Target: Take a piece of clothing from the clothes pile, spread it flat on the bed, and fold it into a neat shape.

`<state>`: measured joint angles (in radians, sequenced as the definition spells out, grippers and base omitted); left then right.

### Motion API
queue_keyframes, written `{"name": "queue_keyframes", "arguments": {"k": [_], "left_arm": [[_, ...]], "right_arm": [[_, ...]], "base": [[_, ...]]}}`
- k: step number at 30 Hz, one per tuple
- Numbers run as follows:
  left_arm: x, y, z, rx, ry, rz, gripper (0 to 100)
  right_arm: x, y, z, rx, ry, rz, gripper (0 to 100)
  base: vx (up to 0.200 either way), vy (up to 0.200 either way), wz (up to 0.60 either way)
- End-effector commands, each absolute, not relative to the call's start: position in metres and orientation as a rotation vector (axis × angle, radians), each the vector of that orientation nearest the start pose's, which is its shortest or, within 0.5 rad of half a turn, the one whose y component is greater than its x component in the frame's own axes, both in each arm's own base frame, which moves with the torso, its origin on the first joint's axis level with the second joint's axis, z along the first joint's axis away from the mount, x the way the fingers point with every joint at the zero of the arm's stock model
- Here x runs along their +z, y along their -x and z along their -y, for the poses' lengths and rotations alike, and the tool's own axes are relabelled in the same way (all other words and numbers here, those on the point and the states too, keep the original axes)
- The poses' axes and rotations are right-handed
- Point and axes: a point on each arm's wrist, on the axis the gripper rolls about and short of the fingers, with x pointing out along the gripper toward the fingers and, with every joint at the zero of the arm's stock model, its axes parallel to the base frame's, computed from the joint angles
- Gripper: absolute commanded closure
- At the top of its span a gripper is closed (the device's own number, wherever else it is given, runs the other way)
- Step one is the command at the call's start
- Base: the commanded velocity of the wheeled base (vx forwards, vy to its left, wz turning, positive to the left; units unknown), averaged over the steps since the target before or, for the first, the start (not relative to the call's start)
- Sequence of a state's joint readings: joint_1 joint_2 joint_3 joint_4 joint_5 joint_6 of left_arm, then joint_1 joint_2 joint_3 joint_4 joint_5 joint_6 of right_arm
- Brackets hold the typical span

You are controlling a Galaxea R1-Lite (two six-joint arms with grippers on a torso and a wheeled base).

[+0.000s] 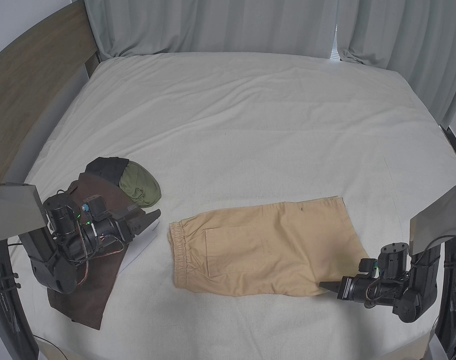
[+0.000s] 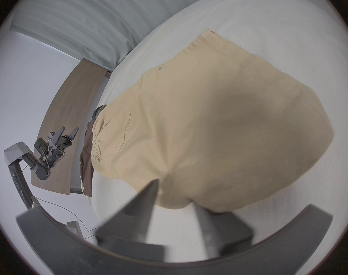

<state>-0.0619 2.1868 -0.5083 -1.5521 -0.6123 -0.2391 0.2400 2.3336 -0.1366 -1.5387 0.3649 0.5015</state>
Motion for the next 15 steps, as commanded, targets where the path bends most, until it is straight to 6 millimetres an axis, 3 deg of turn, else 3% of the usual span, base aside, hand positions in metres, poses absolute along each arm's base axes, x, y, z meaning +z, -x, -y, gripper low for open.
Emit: {"name": "queue_keyframes", "arguments": {"k": [1, 10, 15], "left_arm": [[0.051, -0.325, 0.034, -0.714, 0.271, -0.21, 0], [0.052, -0.325, 0.033, -0.744, 0.271, -0.21, 0], [0.051, -0.325, 0.033, -0.745, 0.272, -0.213, 0]], "right_arm": [[-0.031, -0.232, -0.068, 0.411, -0.504, -0.817, 0], [-0.029, -0.206, -0.076, 0.51, -0.429, -0.9, 0], [-0.005, -0.196, -0.087, 0.644, -0.416, -0.842, 0]], "base": [[0.0, 0.0, 0.0], [0.0, 0.0, 0.0], [0.0, 0.0, 0.0]]}}
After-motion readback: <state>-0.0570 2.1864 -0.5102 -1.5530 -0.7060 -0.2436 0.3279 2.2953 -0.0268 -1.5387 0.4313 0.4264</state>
